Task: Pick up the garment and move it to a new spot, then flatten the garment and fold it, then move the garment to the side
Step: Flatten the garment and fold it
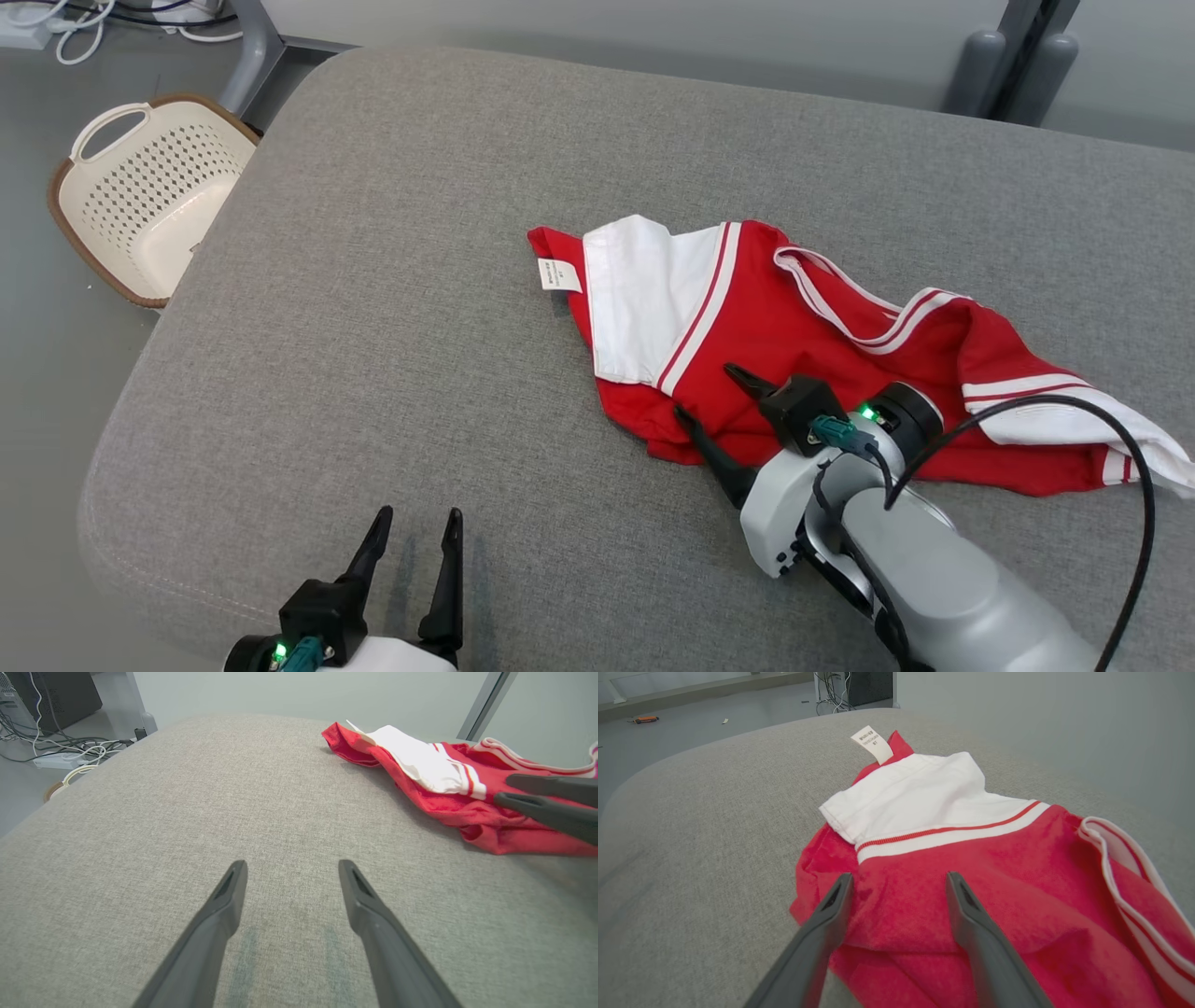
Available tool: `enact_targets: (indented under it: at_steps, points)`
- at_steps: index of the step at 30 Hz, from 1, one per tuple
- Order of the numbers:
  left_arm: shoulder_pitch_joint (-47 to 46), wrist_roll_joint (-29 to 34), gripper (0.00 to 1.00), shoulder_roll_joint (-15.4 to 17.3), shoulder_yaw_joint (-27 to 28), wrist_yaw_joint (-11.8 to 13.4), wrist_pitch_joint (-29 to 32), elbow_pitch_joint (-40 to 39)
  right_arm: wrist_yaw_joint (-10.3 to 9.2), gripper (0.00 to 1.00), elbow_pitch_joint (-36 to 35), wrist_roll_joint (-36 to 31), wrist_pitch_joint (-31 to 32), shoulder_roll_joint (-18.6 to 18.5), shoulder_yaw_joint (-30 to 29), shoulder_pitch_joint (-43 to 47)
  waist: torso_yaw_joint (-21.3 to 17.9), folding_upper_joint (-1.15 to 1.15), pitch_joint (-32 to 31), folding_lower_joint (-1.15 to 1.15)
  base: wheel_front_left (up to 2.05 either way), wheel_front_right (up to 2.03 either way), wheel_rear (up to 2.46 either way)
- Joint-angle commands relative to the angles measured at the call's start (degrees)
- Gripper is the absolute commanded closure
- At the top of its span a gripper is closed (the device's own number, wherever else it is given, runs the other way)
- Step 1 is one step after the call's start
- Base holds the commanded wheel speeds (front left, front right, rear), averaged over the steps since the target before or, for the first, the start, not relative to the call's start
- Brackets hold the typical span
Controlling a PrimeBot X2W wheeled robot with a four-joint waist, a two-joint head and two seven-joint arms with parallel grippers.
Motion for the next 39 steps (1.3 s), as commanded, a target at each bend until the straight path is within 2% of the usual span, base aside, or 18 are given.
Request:
enact_targets:
  at_steps: [1,4,5,6,8,9,13,19,25,32,33,34,35,39]
  points:
    - [-0.9,-0.3,0.00,0.2,0.0,0.0,-0.1,0.0,-0.01,0.04,0.4,0.1,0.2,-0.4,0.1,-1.0,0.0,0.00,0.0,0.00,0.00,0.00,0.00]
    - [-1.1,-0.5,0.00,0.2,-0.4,0.0,-0.1,-0.1,-0.01,0.17,2.6,-0.1,0.8,-0.3,1.2,-2.0,0.2,0.00,0.0,0.00,0.00,0.00,0.00]
    - [-1.1,-0.6,0.00,0.2,-0.5,0.1,-0.1,-0.2,-0.01,0.29,3.1,0.1,0.7,-0.3,1.4,-2.4,0.3,0.00,0.0,0.00,0.00,0.00,0.00]
    - [-1.2,-0.7,0.00,0.2,-0.4,0.2,-0.1,-0.3,-0.01,0.53,3.4,0.2,0.6,-0.3,1.6,-2.8,0.4,0.00,0.0,0.00,0.00,0.00,0.00]
    - [-1.1,-0.7,0.00,0.2,-0.2,0.2,-0.1,-0.4,-0.01,0.73,3.6,0.6,0.5,-0.3,1.7,-3.2,0.5,0.00,-0.1,0.00,0.00,0.00,0.00]
    - [-1.0,-0.7,0.00,0.2,-0.2,0.2,-0.1,-0.4,-0.01,1.00,3.6,0.8,0.3,-0.3,1.7,-3.4,0.5,0.00,-0.2,0.00,0.00,0.00,0.00]
    - [-0.5,-0.8,0.00,0.2,0.2,0.4,-0.1,-1.0,-0.01,1.00,2.9,1.9,0.0,-0.4,0.2,-4.7,0.4,0.00,-0.4,0.00,0.00,0.00,0.00]
    - [-0.7,-1.0,0.00,0.2,0.2,0.3,-0.1,-2.3,-0.01,1.00,0.6,0.0,-0.2,-0.7,-8.0,-10.0,0.2,0.00,0.3,0.00,0.00,0.00,0.00]
    - [-2.3,-2.0,0.00,0.2,-2.6,-0.3,-0.1,-2.3,-0.01,1.00,2.2,-6.9,-0.2,-6.1,-15.6,-18.7,3.3,0.00,2.5,0.00,0.00,0.00,0.00]
    - [-3.3,-3.4,0.00,0.2,-5.5,-0.2,-0.1,-1.8,-0.01,1.00,10.5,-14.8,-0.1,-14.1,-27.3,-27.4,8.4,0.00,5.4,0.00,0.00,0.00,0.00]
    - [-3.5,-3.6,0.00,0.2,-5.6,-0.1,-0.1,-1.7,-0.01,0.66,11.6,-16.1,-0.1,-15.3,-29.7,-28.2,8.8,0.00,5.7,0.00,0.00,0.00,0.00]
    - [-3.6,-3.6,0.00,0.2,-5.5,0.0,-0.1,-1.7,-0.01,0.05,12.4,-17.1,-0.1,-16.1,-32.3,-28.8,9.1,0.00,5.9,0.00,0.00,0.00,0.00]
    - [-3.7,-3.6,0.00,0.2,-5.5,0.0,-0.1,-1.8,-0.01,0.00,13.3,-18.6,-0.1,-16.7,-34.5,-28.7,9.2,0.00,6.0,0.00,0.00,0.00,0.00]
    - [-3.8,-3.6,0.00,0.2,-4.9,0.1,-0.1,-1.9,-0.01,0.00,12.2,-23.1,-0.1,-15.9,-40.9,-26.8,7.7,0.00,6.3,0.00,0.00,0.00,0.00]
